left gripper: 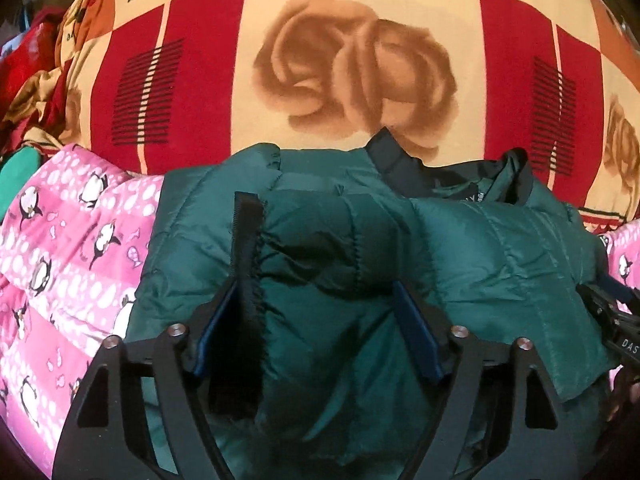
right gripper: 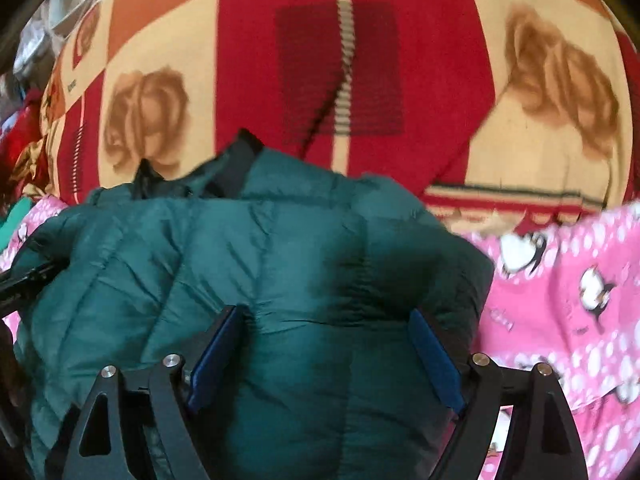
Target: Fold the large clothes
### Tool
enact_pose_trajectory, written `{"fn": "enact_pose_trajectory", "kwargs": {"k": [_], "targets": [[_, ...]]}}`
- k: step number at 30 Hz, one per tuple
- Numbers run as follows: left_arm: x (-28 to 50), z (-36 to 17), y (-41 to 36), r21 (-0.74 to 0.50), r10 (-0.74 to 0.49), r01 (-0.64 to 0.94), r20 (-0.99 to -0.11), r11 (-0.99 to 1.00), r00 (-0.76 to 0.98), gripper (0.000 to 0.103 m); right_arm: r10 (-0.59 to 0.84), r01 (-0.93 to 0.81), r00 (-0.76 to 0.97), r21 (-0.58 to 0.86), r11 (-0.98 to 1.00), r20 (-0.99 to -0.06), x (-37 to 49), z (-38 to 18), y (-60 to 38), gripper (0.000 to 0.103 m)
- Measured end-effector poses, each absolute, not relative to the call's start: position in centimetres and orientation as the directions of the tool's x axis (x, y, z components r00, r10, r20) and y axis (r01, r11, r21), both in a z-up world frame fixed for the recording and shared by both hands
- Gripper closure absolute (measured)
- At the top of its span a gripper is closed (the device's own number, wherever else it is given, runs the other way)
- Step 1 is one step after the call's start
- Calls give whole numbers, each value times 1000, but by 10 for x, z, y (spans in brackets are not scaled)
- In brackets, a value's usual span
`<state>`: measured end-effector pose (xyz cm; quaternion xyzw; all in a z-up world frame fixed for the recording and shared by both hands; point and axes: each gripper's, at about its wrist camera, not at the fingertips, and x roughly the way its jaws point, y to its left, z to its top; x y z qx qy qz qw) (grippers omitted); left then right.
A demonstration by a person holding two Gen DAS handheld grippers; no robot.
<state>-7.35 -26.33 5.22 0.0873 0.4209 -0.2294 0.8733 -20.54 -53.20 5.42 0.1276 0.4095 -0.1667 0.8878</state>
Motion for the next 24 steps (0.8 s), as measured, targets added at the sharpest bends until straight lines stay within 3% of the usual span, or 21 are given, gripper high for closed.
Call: {"fn": "enact_pose_trajectory", "kwargs": {"k": [6, 10, 15, 24], "targets": [[-72, 41, -264, -37, -331, 487, -777, 873, 535, 19, -148, 430, 600, 161, 888, -786, -207, 38, -546, 18], [-72, 40, -263, -33, -328, 485, -777, 874, 538, 19, -193, 464, 595, 138, 875, -780, -214, 67, -535, 18], [-72, 38, -263, -28, -325, 482, -771, 876, 547, 19, -139, 372, 657, 159, 914, -741, -212, 102, -490, 18], [-76, 37, -262, -23, -334, 483, -752, 875, 569, 19, -142, 288, 611, 52, 956, -779, -191, 56, -442, 16]]}}
